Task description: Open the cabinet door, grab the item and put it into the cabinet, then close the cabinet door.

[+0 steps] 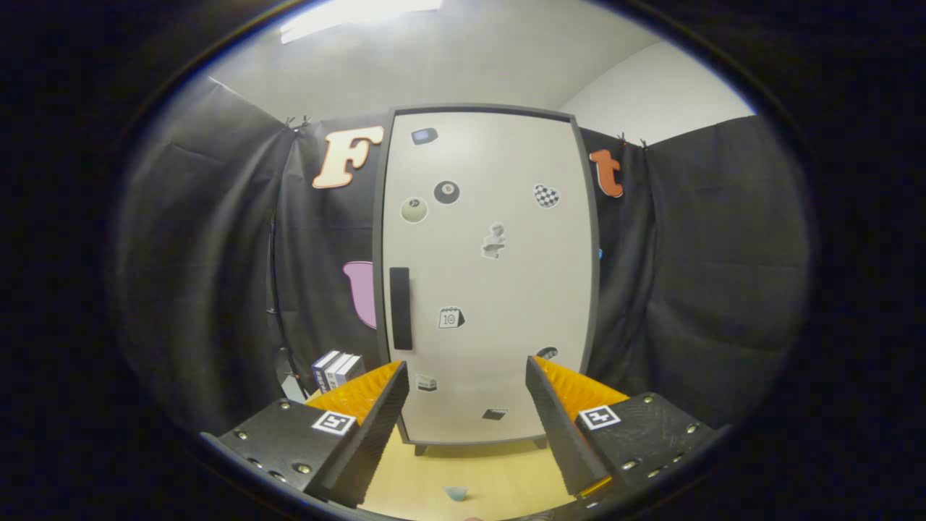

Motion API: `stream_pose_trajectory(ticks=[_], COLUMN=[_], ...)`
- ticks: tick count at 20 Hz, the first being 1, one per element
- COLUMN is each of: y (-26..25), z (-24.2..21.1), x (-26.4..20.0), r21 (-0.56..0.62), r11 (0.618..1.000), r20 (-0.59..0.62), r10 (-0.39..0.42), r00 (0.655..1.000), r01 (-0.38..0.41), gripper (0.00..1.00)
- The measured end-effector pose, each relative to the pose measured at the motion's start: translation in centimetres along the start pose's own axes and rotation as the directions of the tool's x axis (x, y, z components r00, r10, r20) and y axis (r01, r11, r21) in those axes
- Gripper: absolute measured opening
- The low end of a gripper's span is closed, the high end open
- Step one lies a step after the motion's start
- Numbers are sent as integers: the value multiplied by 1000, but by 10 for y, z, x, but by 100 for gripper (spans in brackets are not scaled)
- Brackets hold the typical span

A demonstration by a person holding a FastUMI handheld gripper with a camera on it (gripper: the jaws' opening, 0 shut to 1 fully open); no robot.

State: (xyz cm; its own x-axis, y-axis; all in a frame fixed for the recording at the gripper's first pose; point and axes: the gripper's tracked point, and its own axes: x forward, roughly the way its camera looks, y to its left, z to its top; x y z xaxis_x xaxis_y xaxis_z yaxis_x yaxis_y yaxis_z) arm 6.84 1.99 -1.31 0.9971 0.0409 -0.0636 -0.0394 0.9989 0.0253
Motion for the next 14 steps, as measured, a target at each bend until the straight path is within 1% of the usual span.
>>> stream_pose_trajectory(ticks=[6, 14], y=[48, 92], z=[-8, -1], x=[61, 149], r21=[9, 42], r11=[997, 992], r20=[-23, -27], r10=[73, 121], r00=[997, 992], r01=[-73, -120], gripper=[96, 96])
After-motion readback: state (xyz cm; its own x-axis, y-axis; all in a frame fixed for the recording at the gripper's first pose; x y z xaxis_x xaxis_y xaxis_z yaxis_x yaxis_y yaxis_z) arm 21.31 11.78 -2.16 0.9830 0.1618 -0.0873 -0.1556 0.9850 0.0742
